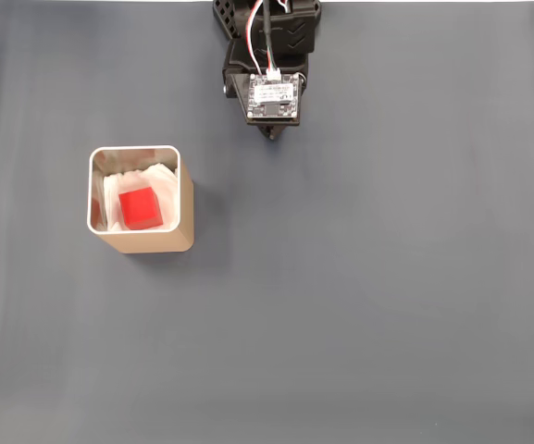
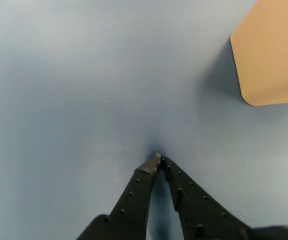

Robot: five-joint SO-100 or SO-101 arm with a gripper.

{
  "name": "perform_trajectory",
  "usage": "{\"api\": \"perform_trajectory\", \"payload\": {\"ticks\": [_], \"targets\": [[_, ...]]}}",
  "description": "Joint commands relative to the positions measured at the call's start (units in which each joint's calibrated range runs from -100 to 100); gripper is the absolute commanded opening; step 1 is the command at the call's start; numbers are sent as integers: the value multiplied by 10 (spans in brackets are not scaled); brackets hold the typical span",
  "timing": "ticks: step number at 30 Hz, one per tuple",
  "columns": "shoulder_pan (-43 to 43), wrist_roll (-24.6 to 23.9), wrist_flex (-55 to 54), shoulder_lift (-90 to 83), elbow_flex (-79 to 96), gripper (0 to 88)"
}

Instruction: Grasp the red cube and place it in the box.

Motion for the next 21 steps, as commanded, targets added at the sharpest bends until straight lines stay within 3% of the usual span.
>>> {"api": "perform_trajectory", "payload": {"ticks": [1, 21], "targets": [[1, -1, 15, 0, 8, 7], [-2, 16, 19, 0, 8, 10]]}}
